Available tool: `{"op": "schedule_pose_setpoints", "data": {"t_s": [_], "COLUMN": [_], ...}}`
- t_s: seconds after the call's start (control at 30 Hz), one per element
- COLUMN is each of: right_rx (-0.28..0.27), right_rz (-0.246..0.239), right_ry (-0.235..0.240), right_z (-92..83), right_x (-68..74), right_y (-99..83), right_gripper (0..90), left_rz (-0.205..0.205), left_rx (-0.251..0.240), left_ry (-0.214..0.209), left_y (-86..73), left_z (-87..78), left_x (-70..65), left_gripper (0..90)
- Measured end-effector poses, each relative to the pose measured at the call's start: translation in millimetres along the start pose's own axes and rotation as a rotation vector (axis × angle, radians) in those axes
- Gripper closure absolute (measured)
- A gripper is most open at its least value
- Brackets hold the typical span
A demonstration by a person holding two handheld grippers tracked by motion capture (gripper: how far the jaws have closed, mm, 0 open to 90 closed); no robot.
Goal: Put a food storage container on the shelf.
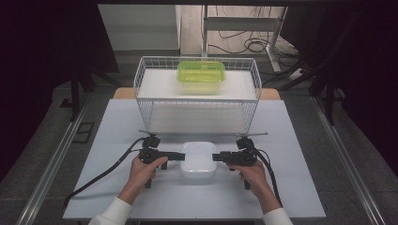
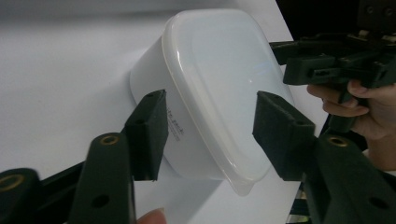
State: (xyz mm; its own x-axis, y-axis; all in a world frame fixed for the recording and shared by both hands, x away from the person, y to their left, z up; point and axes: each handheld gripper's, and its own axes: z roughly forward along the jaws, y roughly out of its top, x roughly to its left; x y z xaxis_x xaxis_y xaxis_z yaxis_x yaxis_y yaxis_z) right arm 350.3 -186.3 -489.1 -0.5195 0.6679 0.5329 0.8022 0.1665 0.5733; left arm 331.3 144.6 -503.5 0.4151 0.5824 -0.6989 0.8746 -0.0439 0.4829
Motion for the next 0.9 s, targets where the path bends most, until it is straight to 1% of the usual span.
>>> {"op": "schedule_pose_setpoints", "data": {"t_s": [0.03, 0.13, 0.23, 0.27, 0.4, 0.5, 0.63, 0.7, 0.73, 0.77, 0.9], "right_rx": [-0.001, 0.004, 0.008, 0.01, 0.027, 0.027, 0.016, 0.01, 0.007, 0.001, -0.007], "right_rz": [0.007, 0.026, 0.047, 0.054, 0.087, 0.099, 0.116, 0.118, 0.122, 0.119, 0.101], "right_ry": [0.006, 0.027, 0.064, 0.081, 0.098, 0.094, 0.098, 0.094, 0.092, 0.095, 0.098], "right_z": [0.1, 0.1, 0.9, 1.5, 2.2, 1.3, -1.7, -3.5, -4.7, -5.8, -7.8], "right_x": [-0.9, -3.6, -5.9, -6.8, -7.0, -6.3, -6.1, -4.7, -3.6, -2.9, -1.3], "right_y": [-0.3, -0.8, -0.9, -1.0, -1.8, -2.0, -2.4, -2.8, -2.9, -2.9, -3.2], "right_gripper": [50.7, 55.6, 60.6, 62.2, 63.6, 65.1, 68.6, 70.1, 71.2, 72.3, 74.2], "left_rz": [0.003, -0.004, -0.007, -0.009, -0.018, -0.02, -0.025, -0.026, -0.037, -0.035, -0.028], "left_rx": [0.006, 0.015, 0.027, 0.028, 0.019, 0.023, 0.011, -0.01, -0.025, -0.034, -0.044], "left_ry": [0.001, -0.014, -0.027, -0.022, -0.012, -0.009, -0.017, -0.016, -0.021, -0.026, -0.02], "left_y": [-0.1, -1.0, -2.0, -2.1, -2.8, -2.8, -4.1, -5.6, -6.9, -8.1, -10.4], "left_z": [0.5, 2.4, 3.8, 4.0, 4.0, 2.1, 0.2, -1.0, -1.8, -2.6, -5.0], "left_x": [0.4, 0.5, 1.2, 1.2, 1.2, 0.4, -1.5, -2.2, -2.2, -1.7, -3.6], "left_gripper": [47.5, 52.8, 57.1, 57.6, 63.7, 66.4, 69.3, 71.1, 72.4, 73.7, 75.8]}}
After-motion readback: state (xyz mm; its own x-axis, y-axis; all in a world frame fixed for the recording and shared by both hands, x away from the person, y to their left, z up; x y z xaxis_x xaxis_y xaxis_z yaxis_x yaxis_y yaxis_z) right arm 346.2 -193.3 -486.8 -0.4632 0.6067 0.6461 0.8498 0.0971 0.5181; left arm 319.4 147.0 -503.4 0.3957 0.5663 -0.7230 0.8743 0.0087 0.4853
